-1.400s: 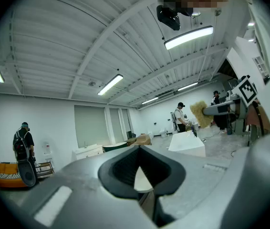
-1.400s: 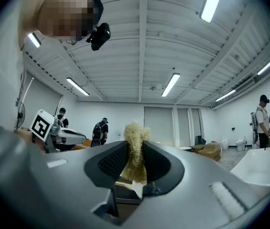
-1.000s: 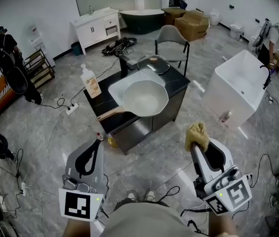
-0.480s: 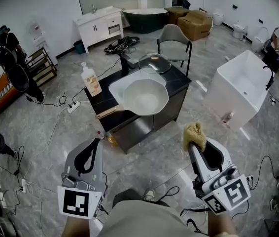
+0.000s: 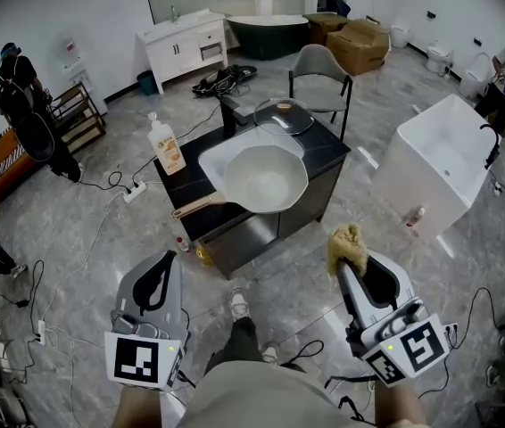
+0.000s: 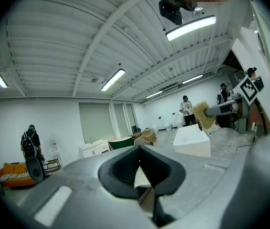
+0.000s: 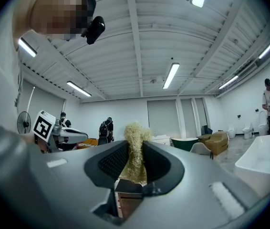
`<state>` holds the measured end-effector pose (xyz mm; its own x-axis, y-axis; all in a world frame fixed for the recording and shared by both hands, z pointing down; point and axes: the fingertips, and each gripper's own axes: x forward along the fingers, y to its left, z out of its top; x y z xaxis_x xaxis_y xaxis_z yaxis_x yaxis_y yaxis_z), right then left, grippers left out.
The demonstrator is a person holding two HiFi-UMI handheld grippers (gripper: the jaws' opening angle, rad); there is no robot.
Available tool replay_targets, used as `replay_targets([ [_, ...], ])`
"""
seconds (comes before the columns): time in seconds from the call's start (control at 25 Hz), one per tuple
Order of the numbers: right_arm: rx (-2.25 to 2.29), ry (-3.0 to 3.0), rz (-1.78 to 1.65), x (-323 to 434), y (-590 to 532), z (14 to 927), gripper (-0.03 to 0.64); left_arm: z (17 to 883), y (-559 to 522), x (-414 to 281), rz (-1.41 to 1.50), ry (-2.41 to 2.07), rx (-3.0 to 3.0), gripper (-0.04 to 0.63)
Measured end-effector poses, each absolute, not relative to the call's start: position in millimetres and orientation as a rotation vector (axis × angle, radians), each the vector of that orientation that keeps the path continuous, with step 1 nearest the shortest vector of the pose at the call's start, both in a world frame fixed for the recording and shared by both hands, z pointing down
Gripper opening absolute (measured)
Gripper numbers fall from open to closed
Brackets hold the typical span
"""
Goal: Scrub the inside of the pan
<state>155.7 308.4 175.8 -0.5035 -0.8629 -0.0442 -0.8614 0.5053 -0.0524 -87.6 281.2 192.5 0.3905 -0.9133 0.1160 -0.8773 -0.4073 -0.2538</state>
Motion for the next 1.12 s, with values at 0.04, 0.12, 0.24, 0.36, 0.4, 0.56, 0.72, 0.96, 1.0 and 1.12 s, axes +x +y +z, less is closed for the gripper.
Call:
replay_targets([
  [0.04, -1.53, 2.674, -0.034, 155, 304, 177, 0.098, 194, 277, -87, -0.357, 1.616, -2.491, 0.002],
  [0.12, -1.528, 2.688, -0.029, 152, 296, 178, 0.098, 196, 269, -86, -0.357, 1.612, -2.497, 0.002],
  [0.24, -1.527, 2.705, -0.029, 150, 282, 180, 0.098, 197, 254, -87, -0.355, 1.611, -2.507, 0.002],
  [0.36, -1.535, 2.704, -0.033, 150, 266, 180, 0.098, 198, 236, -88, -0.36, 1.611, -2.498, 0.002],
  [0.4, -1.537, 2.703, -0.036, 150, 260, 180, 0.098, 199, 230, -87, -0.362, 1.608, -2.498, 0.002],
  [0.56, -1.543, 2.712, -0.05, 146, 234, 185, 0.097, 201, 202, -86, -0.356, 1.594, -2.512, 0.002],
  [0.72, -1.545, 2.718, -0.066, 140, 207, 191, 0.098, 206, 174, -88, -0.364, 1.578, -2.533, 0.002],
  [0.96, -1.565, 2.719, -0.116, 128, 154, 204, 0.098, 210, 120, -98, -0.359, 1.566, -2.581, 0.002],
  [1.0, -1.568, 2.721, -0.121, 124, 144, 206, 0.098, 212, 110, -100, -0.369, 1.56, -2.588, 0.002],
  [1.12, -1.588, 2.721, -0.138, 116, 118, 206, 0.098, 215, 81, -103, -0.386, 1.535, -2.616, 0.002],
])
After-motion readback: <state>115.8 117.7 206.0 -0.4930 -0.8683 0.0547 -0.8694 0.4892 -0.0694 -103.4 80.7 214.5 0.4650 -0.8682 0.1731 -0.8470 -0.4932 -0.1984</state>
